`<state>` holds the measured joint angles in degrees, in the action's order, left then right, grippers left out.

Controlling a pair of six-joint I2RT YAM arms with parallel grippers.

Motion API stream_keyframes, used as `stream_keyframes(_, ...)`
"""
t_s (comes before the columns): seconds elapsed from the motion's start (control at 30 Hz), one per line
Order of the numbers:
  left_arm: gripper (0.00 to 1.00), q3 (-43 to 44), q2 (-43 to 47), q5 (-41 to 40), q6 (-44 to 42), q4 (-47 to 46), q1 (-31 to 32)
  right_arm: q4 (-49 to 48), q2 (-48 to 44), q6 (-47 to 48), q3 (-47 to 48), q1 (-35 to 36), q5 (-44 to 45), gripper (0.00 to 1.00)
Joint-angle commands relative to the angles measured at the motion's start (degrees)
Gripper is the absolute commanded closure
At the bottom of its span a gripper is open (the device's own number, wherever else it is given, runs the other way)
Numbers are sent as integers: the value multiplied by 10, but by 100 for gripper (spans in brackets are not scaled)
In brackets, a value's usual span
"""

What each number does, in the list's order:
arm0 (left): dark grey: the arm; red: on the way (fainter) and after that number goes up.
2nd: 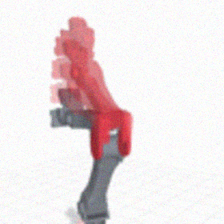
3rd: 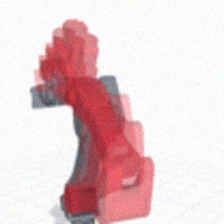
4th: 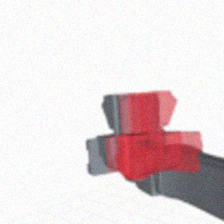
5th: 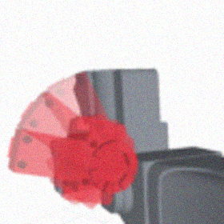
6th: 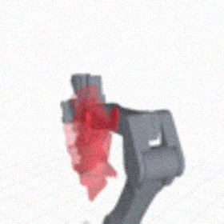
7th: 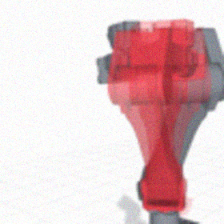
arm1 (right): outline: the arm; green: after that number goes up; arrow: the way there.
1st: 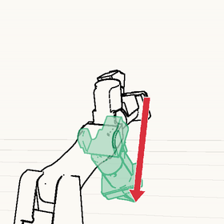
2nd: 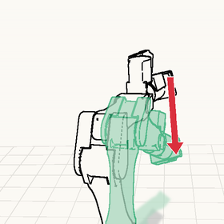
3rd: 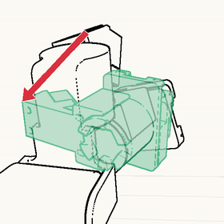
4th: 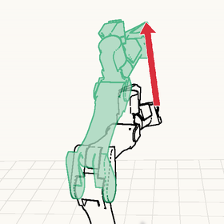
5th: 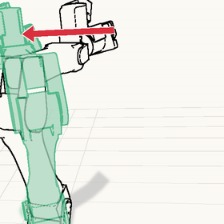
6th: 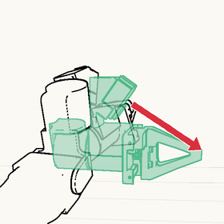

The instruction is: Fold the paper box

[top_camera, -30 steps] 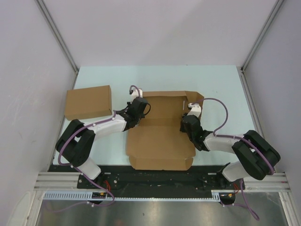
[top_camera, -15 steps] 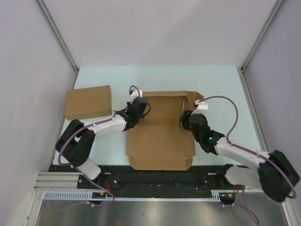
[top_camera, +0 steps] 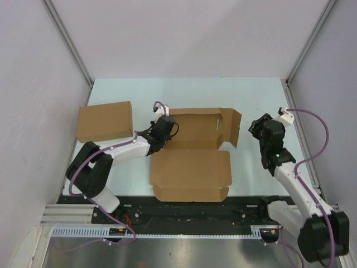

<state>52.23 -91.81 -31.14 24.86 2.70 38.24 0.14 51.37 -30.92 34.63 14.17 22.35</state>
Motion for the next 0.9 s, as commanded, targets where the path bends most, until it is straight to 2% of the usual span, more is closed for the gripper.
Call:
stream_keyframes(0.0, 100, -8, 0, 3, -8, 20, 4, -51, 90, -81, 11, -72, -105, 56)
stream_keyframes(0.13, 100, -7, -1, 5, -9, 18, 5, -112, 197, -99, 35, -87, -121, 56)
stream_keyframes(0.37, 100, -5, 3, -2, -17, 16, 6, -195, 306, -83, 81, -93, -243, 55)
stream_keyframes(0.5, 100, -2, 1, -2, -21, 14, 6, -210, 326, -82, 80, -89, -299, 55)
stream_keyframes(0.87, 100, -3, 0, -4, -22, 17, 7, -226, 300, -37, 46, -56, -352, 55)
